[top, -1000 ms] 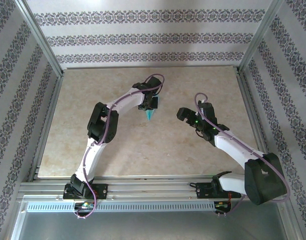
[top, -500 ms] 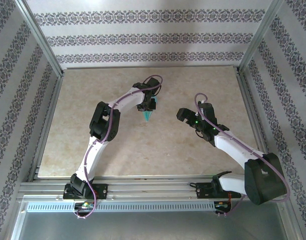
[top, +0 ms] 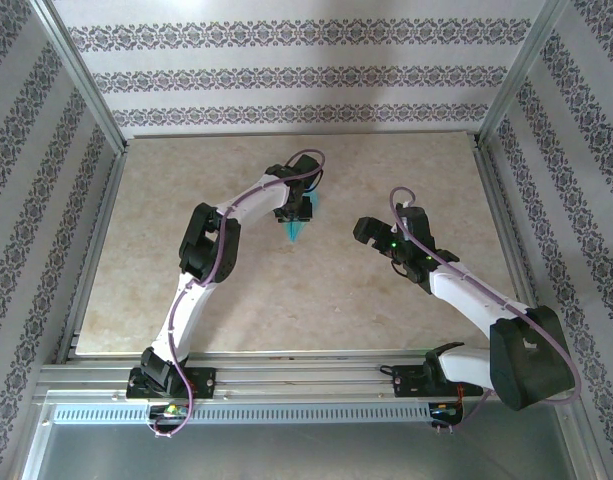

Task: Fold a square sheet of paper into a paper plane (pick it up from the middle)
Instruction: Move the paper plane to the top-center of the table, then reset both arms

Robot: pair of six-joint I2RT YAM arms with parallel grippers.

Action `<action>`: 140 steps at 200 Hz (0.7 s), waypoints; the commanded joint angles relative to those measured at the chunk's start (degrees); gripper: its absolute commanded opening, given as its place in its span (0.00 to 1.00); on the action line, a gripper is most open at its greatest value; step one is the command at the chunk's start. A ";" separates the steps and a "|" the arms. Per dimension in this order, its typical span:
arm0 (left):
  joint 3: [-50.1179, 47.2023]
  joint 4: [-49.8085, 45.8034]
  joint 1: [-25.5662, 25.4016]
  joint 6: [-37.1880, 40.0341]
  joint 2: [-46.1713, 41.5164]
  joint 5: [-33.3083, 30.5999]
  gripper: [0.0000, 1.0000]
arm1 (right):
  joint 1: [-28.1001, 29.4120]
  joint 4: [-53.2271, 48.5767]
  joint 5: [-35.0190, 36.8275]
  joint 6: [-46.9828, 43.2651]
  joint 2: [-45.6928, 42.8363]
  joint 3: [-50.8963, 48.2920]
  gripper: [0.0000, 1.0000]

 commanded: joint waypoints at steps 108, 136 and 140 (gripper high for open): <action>-41.62 18.31 6.44 3.35 -49.05 -19.03 0.82 | -2.74 -3.33 24.21 -17.97 -8.86 7.15 0.98; -62.31 31.59 11.27 5.37 -63.65 -27.02 0.98 | -5.67 3.63 28.99 -24.22 -10.62 2.02 0.98; -64.93 33.54 11.81 6.07 -65.51 -28.42 1.00 | -6.36 4.28 28.88 -24.72 -10.70 1.36 0.98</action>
